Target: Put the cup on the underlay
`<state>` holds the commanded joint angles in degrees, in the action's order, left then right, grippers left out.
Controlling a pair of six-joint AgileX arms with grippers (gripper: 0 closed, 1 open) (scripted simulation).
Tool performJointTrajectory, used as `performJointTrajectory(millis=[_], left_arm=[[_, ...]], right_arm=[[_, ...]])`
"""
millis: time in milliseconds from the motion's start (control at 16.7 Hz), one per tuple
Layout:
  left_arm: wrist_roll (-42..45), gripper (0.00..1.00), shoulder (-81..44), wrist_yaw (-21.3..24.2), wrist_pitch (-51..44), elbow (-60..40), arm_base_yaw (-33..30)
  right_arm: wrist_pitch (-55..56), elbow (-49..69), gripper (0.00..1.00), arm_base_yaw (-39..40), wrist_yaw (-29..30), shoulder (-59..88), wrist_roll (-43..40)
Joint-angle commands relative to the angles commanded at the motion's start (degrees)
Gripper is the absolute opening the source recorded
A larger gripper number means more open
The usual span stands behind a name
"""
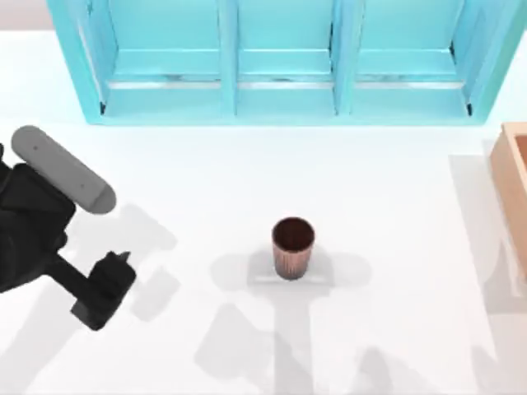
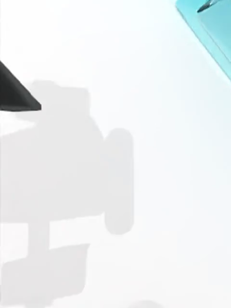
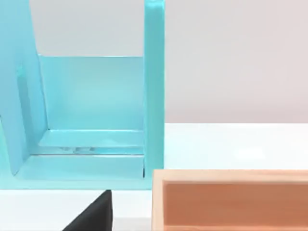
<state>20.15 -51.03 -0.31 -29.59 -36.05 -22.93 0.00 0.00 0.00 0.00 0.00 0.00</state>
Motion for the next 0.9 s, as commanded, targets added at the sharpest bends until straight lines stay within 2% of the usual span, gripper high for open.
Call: performJointTrajectory(millis=[420,660,900], left_arm=[[13.94,1.00,-41.03,0.18,-26.43,-33.11,-14.73],[19.48,1.00,-57.12,0.37,-38.84,-51.21,-20.00],[22.88,1.00,-67.54,0.46,-47.40,-66.83,-22.71]], right_arm=[[0.00,0.00,1.00,0.00,0.00,0.00,0.00],[0.00,0.00,1.00,0.00,0.00,0.00,0.00],[0.00,0.00,1.00,0.00,0.00,0.00,0.00]])
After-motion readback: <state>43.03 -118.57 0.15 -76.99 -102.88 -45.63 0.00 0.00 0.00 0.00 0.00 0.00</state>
